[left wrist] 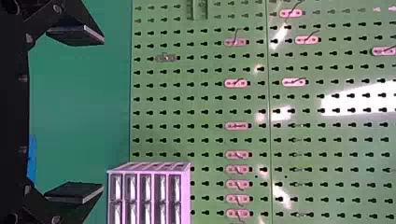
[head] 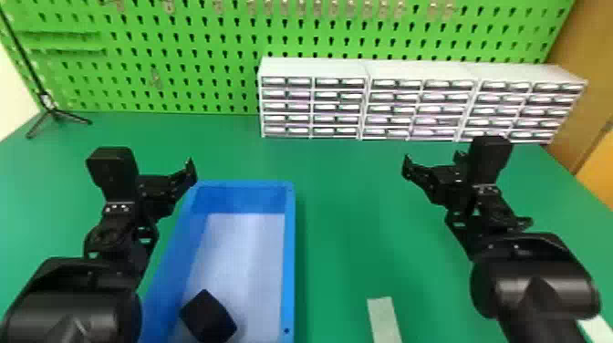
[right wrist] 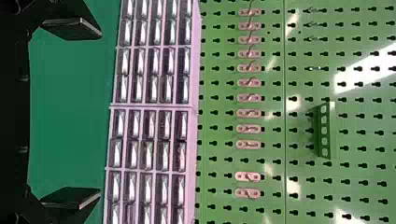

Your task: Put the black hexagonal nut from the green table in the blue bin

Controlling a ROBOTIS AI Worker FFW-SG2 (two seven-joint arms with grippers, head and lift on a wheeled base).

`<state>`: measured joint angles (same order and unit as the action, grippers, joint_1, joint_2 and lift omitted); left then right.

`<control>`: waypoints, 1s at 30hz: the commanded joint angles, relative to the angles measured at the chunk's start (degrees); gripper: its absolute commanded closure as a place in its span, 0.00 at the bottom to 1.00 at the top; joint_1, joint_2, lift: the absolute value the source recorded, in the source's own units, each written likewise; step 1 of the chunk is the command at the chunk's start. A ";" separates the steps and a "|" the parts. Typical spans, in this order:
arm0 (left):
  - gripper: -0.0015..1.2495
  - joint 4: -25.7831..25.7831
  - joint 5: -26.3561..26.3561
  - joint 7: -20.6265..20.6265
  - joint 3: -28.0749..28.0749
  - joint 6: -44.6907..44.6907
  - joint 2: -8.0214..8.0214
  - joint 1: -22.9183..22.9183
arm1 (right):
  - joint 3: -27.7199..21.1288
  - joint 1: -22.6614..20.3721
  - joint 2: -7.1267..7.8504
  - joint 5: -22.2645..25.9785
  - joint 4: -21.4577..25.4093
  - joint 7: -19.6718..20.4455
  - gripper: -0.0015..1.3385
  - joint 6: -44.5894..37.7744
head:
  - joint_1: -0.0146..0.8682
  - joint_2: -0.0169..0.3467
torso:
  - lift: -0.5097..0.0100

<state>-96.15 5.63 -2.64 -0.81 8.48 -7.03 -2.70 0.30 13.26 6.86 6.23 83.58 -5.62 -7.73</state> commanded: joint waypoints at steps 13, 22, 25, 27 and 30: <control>0.14 0.00 0.00 0.00 -0.15 0.22 0.00 0.33 | -0.82 -0.25 -0.01 0.01 0.00 0.00 0.09 0.00 | 0.79 0.12 | 0.80; 0.14 0.00 0.08 0.00 -0.33 0.22 0.00 0.42 | -1.00 -0.42 -0.01 0.01 0.00 0.00 0.09 0.00 | 0.79 0.12 | 0.80; 0.14 0.00 0.08 0.00 -0.33 0.22 0.00 0.59 | -1.00 -0.51 0.08 0.01 0.00 0.00 0.09 0.00 | 0.79 0.12 | 0.80; 0.14 0.00 0.08 0.00 -0.42 0.22 0.00 0.59 | -1.09 -0.69 0.08 0.01 0.00 0.00 0.09 0.00 | 0.79 0.12 | 0.80; 0.14 -0.09 0.08 0.00 -0.51 0.22 0.00 0.68 | -1.09 -0.69 0.17 0.01 0.00 0.00 0.09 0.00 | 0.79 0.12 | 0.80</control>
<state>-96.15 5.71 -2.64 -1.20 8.70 -7.03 -2.14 -0.76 12.63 6.94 6.24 83.58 -5.63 -7.73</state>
